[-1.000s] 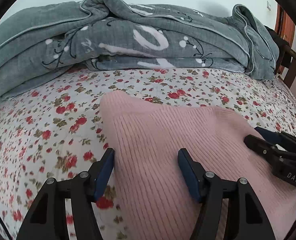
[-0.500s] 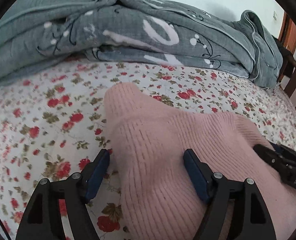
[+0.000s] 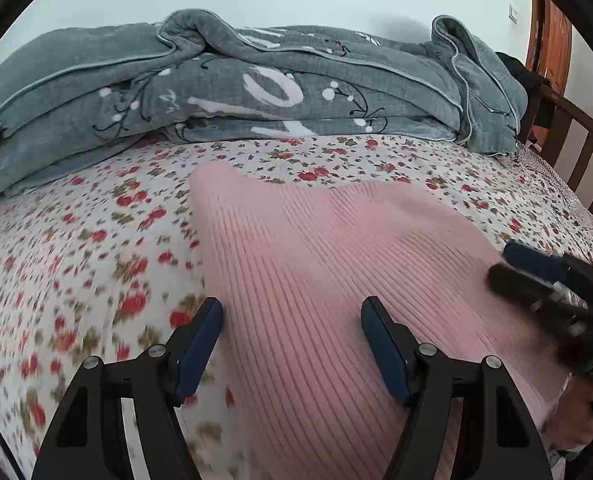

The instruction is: Fold small clothes

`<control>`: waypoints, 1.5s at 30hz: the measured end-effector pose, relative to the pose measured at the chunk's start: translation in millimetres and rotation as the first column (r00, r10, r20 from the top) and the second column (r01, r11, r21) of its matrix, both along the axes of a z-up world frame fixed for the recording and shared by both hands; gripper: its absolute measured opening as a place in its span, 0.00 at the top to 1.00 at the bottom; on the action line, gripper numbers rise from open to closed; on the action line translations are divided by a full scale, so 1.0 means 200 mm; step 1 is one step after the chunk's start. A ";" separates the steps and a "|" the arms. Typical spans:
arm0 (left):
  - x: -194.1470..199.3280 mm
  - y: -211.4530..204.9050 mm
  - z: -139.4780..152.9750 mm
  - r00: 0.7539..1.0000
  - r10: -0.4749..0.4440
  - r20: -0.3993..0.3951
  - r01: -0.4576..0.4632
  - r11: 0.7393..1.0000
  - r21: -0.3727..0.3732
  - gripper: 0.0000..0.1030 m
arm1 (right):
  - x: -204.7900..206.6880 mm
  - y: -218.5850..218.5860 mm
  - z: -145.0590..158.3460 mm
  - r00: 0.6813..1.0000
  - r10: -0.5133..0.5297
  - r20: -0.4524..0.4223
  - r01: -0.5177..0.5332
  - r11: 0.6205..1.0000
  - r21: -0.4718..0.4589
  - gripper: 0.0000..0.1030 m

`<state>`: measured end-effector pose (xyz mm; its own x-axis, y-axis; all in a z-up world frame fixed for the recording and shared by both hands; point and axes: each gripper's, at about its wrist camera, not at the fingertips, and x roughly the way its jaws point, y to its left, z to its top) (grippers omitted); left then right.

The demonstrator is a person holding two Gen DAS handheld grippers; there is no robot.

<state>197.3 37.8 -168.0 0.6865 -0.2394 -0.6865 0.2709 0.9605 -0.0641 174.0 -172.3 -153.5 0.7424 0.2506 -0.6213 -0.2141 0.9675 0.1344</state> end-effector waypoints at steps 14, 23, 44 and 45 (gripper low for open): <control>-0.34 0.01 -0.08 0.997 0.066 -0.041 -0.068 0.996 -0.063 0.32 | -0.23 -0.05 -0.11 0.993 -0.085 -0.079 0.080 0.995 -0.059 0.54; -0.48 0.08 -0.05 0.992 0.112 -0.065 -0.118 0.988 -0.103 0.32 | -0.38 -0.10 -0.03 0.988 -0.133 -0.079 0.126 0.987 -0.096 0.54; -1.00 0.10 0.44 0.966 0.240 0.098 -0.239 0.971 -0.024 0.23 | -0.90 -0.20 0.34 0.985 -0.173 -0.002 0.171 0.975 -0.140 0.06; -1.01 0.10 0.45 0.965 0.239 0.103 -0.238 0.971 -0.022 0.22 | -0.90 -0.20 0.34 0.984 -0.176 -0.009 0.173 0.975 -0.140 0.05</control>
<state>-5.2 56.9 -77.2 0.7924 -0.0660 -0.6064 0.0395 0.9976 -0.0569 -6.5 -212.2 -85.3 0.7535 0.0293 -0.6568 -0.0389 0.9992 0.0000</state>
